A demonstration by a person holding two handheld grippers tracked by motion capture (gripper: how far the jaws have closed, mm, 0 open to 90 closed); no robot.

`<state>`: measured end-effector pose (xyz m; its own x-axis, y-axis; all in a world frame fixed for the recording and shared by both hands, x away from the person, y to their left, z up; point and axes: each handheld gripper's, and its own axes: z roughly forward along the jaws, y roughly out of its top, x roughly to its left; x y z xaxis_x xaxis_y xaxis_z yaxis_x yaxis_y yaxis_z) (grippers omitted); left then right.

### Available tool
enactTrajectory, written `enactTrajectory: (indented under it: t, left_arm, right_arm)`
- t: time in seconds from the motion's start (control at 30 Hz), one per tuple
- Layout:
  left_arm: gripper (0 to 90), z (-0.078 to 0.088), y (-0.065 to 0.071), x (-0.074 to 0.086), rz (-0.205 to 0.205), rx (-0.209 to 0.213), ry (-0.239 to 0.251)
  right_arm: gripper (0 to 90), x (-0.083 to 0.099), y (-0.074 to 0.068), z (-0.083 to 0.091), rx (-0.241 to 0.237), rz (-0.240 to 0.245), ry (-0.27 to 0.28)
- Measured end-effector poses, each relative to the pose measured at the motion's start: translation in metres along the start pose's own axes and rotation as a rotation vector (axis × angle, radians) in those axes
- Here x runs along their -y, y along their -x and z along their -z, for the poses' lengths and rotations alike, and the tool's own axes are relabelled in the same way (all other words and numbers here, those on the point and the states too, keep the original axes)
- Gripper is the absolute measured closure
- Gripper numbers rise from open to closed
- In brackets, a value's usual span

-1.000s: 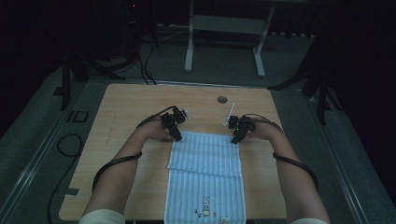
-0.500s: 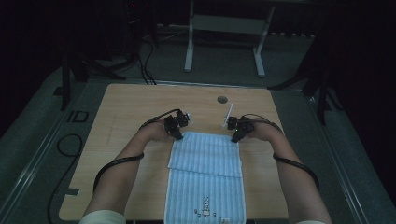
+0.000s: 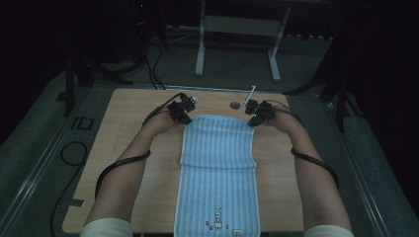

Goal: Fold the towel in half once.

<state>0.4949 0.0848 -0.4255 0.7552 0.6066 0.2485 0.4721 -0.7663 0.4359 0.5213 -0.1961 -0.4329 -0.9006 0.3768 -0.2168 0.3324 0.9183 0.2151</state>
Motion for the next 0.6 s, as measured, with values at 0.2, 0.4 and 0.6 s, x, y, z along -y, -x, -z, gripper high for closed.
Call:
enactTrajectory:
  t: [0.2, 0.4, 0.6]
  left_arm:
    - [85.2, 0.034, -0.019, -0.027, 0.008, -0.104, 0.032]
    - [85.1, 0.064, -0.032, -0.043, 0.064, -0.185, 0.087]
    - [84.7, 0.055, -0.021, -0.027, 0.000, -0.139, 0.065]
  right_arm:
    - [83.9, -0.022, 0.026, 0.050, 0.142, -0.030, 0.055]
    - [83.9, -0.040, 0.039, 0.094, 0.240, -0.043, 0.123]
    - [83.8, -0.039, 0.027, 0.093, 0.227, -0.001, 0.094]
